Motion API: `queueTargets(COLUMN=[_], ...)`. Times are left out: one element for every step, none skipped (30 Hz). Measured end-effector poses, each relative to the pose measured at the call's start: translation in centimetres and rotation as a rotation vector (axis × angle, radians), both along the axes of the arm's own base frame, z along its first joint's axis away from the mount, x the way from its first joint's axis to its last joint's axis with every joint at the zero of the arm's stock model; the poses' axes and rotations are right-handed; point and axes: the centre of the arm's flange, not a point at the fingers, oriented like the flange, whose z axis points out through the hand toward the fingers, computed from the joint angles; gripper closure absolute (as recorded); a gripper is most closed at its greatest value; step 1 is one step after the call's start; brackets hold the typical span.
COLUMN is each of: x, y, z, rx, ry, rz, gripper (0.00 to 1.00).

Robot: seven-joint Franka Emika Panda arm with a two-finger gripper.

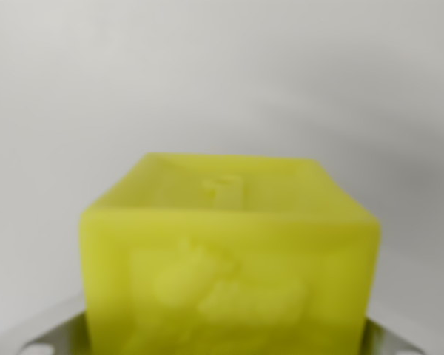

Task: Pick yellow cube

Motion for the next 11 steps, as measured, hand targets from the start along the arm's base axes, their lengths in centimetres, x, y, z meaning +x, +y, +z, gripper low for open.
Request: queueTargets(x=[0.00, 0.00, 0.00, 0.00, 0.00, 0.00, 0.00, 0.00, 0.00, 0.00, 0.00], y=[0.00, 0.00, 0.00, 0.00, 0.00, 0.00, 0.00, 0.00, 0.00, 0.00, 0.00], z=[0.18, 0.30, 0.37, 0.40, 0.41, 0.42, 0.42, 0.42, 0.42, 0.42, 0.42], rx=[0.000, 0.000, 0.000, 0.000, 0.000, 0.000, 0.000, 0.000, 0.000, 0.000, 0.000], ry=[0.000, 0.000, 0.000, 0.000, 0.000, 0.000, 0.000, 0.000, 0.000, 0.000, 0.000], rz=[0.000, 0.000, 0.000, 0.000, 0.000, 0.000, 0.000, 0.000, 0.000, 0.000, 0.000], gripper=[1.00, 1.00, 1.00, 1.00, 1.00, 1.00, 1.00, 1.00, 1.00, 1.00, 1.00])
